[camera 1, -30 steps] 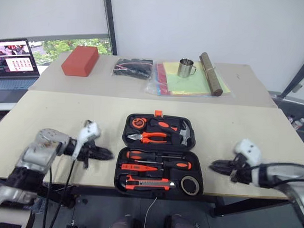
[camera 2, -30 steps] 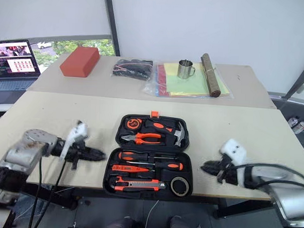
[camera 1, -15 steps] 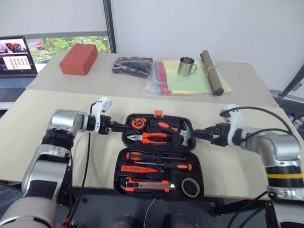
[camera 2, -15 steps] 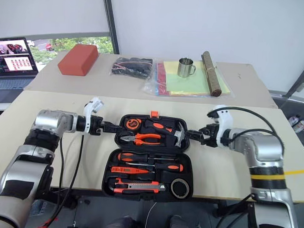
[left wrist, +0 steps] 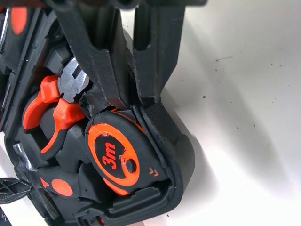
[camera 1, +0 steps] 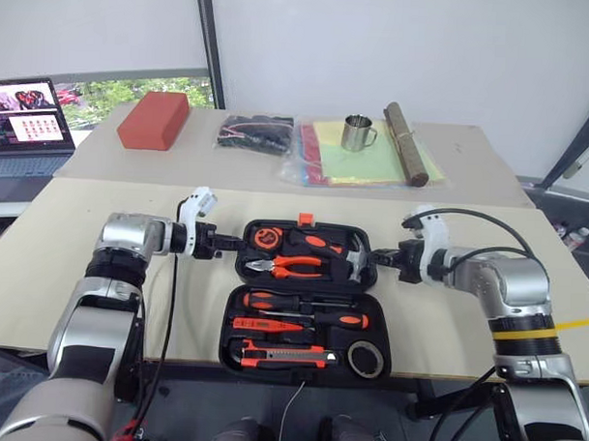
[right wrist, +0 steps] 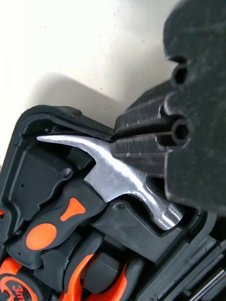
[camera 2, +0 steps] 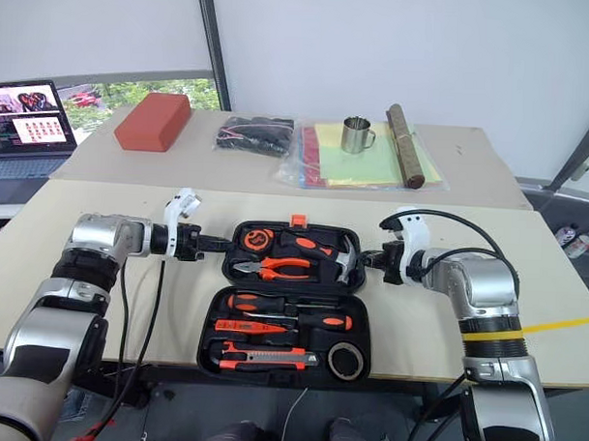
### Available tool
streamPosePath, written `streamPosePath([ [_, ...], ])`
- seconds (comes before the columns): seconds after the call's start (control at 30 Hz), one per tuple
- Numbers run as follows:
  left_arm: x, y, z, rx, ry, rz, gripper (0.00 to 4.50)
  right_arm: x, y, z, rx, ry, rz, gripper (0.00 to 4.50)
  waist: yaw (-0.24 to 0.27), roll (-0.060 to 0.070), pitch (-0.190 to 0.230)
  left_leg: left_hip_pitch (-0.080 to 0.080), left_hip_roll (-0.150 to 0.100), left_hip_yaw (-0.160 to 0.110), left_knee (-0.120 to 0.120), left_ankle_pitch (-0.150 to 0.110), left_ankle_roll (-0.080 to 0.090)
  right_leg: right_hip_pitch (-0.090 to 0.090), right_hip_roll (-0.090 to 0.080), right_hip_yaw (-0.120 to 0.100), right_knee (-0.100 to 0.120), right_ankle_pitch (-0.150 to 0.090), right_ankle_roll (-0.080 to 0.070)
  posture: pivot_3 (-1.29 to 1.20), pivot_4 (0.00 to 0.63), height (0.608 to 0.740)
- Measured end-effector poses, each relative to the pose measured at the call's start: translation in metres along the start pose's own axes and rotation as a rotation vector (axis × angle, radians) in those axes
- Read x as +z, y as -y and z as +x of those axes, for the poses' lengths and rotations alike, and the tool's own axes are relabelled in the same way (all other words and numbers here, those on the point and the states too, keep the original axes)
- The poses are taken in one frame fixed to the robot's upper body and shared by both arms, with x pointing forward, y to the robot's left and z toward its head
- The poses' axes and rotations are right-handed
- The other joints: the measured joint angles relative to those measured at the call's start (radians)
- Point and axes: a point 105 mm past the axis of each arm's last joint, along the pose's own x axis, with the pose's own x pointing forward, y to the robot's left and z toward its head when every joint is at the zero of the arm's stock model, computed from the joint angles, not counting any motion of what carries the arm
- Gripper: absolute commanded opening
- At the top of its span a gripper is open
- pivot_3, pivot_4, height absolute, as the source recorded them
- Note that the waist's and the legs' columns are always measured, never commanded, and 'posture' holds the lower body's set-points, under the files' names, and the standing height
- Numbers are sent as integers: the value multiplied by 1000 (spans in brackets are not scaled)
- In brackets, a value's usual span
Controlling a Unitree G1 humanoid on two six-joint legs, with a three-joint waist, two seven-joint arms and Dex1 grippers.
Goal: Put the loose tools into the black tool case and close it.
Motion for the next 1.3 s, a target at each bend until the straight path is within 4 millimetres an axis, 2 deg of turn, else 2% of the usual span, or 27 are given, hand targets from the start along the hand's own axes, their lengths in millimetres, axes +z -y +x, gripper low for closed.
streamPosePath([
  [0.13,3,0,-2,-4,37,27,0,3,0,0,-2,23,6,34,-1,0,0,-1,0,0,0,0,1,-1,0,0,0,0,0,0,150,736],
  [0.2,9,0,0,4,98,72,0,11,3,0,-30,70,-16,34,0,0,0,-3,0,0,0,1,-1,-3,-1,0,0,1,-1,0,150,736],
  [0.33,33,1,4,54,235,162,0,46,10,-4,-105,207,-65,34,1,0,1,-12,-1,0,1,6,0,-11,1,-1,1,3,-3,0,150,736],
  [0.43,60,6,3,97,351,251,0,74,12,-15,-142,332,-115,34,1,0,1,-15,-1,0,0,8,5,-14,3,-3,1,3,-3,0,150,736],
  [0.53,79,13,-2,115,437,389,0,83,13,-22,-180,410,-193,34,-3,0,1,-16,-1,1,-4,8,5,-16,6,-4,1,3,-3,0,150,736],
  [0.6,82,18,-1,119,454,477,0,78,13,-26,-219,441,-282,34,-2,0,1,-17,-1,1,-8,8,5,-17,7,-6,0,3,-3,0,150,736],
  [0.7,72,21,1,120,451,578,0,57,12,-23,-261,419,-397,34,-5,0,1,-17,-3,2,-14,8,5,-19,7,-5,-2,2,-3,0,150,736],
  [0.77,67,22,-1,120,455,617,0,51,7,-27,-277,432,-475,34,-6,0,0,-15,-3,2,-15,8,5,-18,8,-5,-2,1,-3,0,150,736],
  [0.9,54,28,-5,125,474,666,0,31,-1,-34,-312,458,-619,34,-4,0,-1,-1,-2,2,-19,8,4,-2,7,-3,-6,-3,-1,0,150,736],
  [1.03,34,32,-11,126,476,654,0,12,-12,-44,-297,479,-650,34,-3,0,-1,10,-1,1,-18,7,3,8,3,1,-8,-5,2,0,150,736],
  [1.13,8,35,-26,127,440,588,1166,-8,-29,-57,-226,478,-623,1112,-2,0,-1,13,1,0,-17,4,-4,8,-1,6,-6,-5,1,0,150,736],
  [1.2,-11,31,-40,120,373,505,1709,-20,-33,-66,-191,443,-583,1587,-6,0,0,12,1,1,-16,5,-4,6,0,8,-3,-4,0,0,150,736],
  [1.23,-20,28,-50,117,337,448,2130,-26,-32,-72,-178,409,-559,1962,-6,0,0,12,2,1,-16,6,-4,5,0,8,-3,-4,-1,0,150,736],
  [1.3,-35,25,-79,99,245,352,2130,-31,-30,-93,-147,354,-536,1962,-5,0,1,10,2,0,-15,6,-5,3,0,7,-2,-5,-1,0,150,736],
])
